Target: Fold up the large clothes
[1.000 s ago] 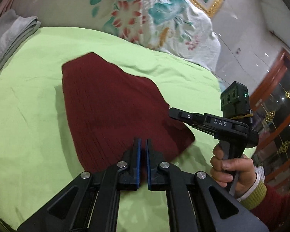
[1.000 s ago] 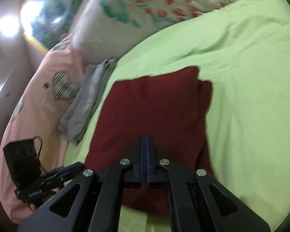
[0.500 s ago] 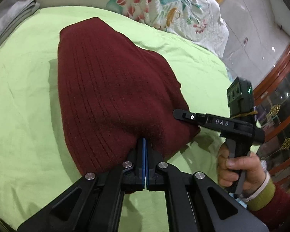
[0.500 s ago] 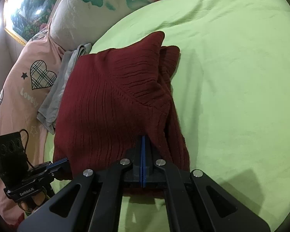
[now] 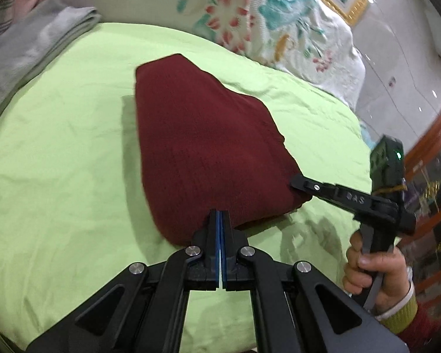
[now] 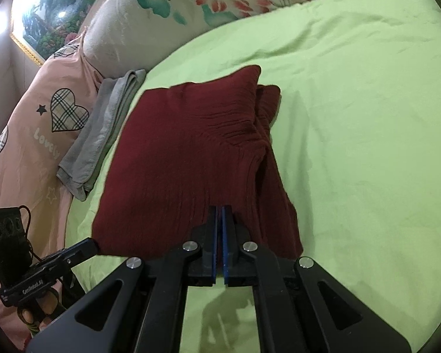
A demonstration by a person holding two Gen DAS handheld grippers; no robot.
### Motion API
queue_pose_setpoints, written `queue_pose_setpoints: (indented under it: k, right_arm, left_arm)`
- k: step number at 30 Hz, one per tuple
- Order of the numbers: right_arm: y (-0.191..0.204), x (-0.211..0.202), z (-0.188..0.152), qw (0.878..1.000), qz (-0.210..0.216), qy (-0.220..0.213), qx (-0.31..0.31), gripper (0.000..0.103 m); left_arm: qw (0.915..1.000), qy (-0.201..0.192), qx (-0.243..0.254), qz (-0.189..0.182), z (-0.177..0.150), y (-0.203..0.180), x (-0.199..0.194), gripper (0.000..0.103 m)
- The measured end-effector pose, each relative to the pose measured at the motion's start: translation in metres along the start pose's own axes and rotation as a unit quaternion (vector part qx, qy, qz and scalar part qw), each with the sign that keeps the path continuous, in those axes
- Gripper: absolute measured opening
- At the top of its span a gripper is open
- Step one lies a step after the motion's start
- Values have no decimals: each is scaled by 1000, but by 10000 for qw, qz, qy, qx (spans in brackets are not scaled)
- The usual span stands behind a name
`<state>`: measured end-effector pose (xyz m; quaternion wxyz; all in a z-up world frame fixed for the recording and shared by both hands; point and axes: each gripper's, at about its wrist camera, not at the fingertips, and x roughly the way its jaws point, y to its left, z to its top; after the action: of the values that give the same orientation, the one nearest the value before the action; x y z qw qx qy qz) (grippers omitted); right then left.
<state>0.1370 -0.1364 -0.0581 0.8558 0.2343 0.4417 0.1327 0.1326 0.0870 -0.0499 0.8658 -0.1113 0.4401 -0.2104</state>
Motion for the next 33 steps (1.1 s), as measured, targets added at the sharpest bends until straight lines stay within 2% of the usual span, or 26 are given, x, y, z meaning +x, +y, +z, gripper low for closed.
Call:
queue_pose_setpoints:
  k: [2, 3, 4, 6, 11, 17, 19, 21, 22, 33]
  right_arm:
    - [4, -8, -4, 10000, 11, -59, -23, 2]
    - [6, -13, -7, 9999, 38, -93, -22, 3]
    - [7, -16, -9, 9999, 60, -108, -23, 3]
    - [10, -23, -16, 9999, 74, -127, -35, 3]
    - [16, -34, -29, 9999, 38, -99, -112, 3]
    - [25, -40, -39, 9997, 13, -26, -248, 4]
    - [27, -42, -41, 9995, -43, -7, -325, 9]
    - [28, -43, -45, 9993, -93, 17, -369, 33]
    - [28, -44, -48, 9992, -98, 3, -387, 39]
    - [36, -49, -61, 9981, -188, 44, -579, 46]
  left_arm:
    - [9999, -71, -67, 83, -4, -1, -8, 6]
    - [9998, -118, -77, 161, -7, -2, -13, 19]
    - [9995, -160, -73, 263, -8, -4, -16, 45]
    - [9983, -320, -46, 492, -12, -5, -25, 63]
    - [9957, -396, -38, 837, -24, -2, -39, 64]
    - [9913, -281, -54, 1283, -40, 8, -42, 74]
    - [9890, -195, -27, 1464, -45, 10, -40, 78]
    - [9869, -84, -2, 1613, -52, 11, -38, 78]
    - [9860, -46, 9, 1668, -54, 11, -38, 78]
    - [9802, -83, 209, 1965, -56, 3, -46, 79]
